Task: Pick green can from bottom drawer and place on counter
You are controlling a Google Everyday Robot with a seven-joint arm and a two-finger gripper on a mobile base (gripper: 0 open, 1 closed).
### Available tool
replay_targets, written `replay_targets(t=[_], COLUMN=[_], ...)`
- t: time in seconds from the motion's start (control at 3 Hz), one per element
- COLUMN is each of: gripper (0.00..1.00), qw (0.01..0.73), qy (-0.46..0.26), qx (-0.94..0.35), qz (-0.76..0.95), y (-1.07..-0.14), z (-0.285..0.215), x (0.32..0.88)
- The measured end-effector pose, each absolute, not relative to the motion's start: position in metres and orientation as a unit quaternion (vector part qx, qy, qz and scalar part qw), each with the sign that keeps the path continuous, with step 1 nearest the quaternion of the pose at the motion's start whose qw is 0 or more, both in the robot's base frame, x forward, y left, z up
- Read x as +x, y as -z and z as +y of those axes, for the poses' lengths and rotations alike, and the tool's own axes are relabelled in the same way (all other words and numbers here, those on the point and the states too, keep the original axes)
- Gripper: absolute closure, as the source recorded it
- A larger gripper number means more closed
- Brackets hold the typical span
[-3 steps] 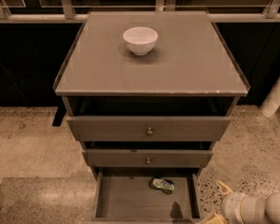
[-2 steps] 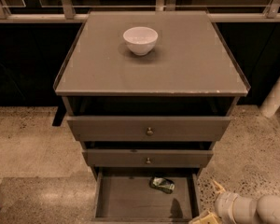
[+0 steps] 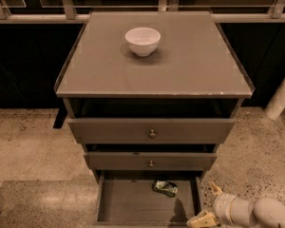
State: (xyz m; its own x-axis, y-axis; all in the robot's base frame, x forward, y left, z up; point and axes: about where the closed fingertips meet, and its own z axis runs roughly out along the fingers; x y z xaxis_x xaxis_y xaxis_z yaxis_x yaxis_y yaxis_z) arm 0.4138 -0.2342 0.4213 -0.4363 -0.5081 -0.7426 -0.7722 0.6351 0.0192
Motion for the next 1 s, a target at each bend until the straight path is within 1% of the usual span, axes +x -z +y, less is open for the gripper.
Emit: replay_targets(t=[0.33, 1.0], gripper=[0.00, 0.00], qw=[0.364, 0.388], qy=[-0.183, -0.176], qx=[-0.383, -0.373], qz=[0.829, 0.824], y=[-0.420, -0.360], z=[-0.234, -0.236], x=[0.413, 0.451])
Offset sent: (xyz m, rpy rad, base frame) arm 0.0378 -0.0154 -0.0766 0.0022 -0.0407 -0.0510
